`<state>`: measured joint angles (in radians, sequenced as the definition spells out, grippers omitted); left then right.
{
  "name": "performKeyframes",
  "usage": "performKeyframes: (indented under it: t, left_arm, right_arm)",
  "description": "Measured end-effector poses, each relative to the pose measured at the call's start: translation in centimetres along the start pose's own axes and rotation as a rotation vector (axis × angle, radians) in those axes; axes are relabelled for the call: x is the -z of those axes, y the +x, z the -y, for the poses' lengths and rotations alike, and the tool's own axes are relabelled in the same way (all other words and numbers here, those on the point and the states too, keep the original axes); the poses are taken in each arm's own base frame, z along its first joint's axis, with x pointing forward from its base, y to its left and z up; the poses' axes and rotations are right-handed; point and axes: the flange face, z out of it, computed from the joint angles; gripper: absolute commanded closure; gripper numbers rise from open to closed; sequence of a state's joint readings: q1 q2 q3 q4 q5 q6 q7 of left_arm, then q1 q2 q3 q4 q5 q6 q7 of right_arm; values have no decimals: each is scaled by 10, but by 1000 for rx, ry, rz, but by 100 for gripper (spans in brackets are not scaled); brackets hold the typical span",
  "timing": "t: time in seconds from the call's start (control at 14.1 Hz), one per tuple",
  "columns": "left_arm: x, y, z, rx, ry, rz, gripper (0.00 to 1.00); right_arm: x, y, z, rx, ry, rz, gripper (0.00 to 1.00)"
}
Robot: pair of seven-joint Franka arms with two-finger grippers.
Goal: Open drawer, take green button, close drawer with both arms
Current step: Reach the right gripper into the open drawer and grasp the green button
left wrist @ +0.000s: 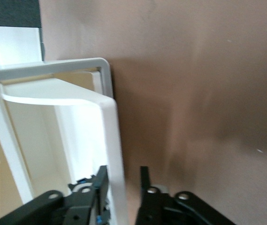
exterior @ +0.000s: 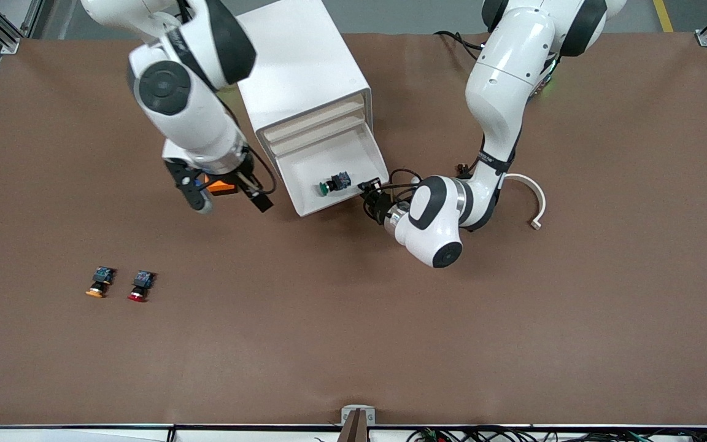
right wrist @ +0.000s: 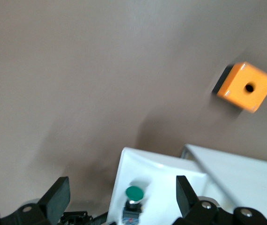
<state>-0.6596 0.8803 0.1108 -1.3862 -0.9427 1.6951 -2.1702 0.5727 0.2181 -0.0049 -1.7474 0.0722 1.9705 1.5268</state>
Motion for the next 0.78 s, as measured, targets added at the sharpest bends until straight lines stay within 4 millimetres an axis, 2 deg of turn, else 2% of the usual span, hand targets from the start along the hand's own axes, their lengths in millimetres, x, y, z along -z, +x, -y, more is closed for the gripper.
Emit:
performKeyframes:
  t: [0.21, 0.36, 0.5, 0.78]
  left_arm:
    - [9, 2, -6, 2, -25, 15, 0]
    - [31, 5, -13, -5, -75, 16, 0]
    - [65, 8, -17, -38, -192, -53, 0]
    - [126, 12, -5, -114, -410, -208, 0]
  right_arm:
    - [-57, -52, 16, -58, 0, -58, 0]
    - [-86, -75, 20, -89, -3, -70, 0]
    - [-100, -90, 19, -112, -16, -74, 0]
    - [-116, -119, 15, -157, -34, -81, 0]
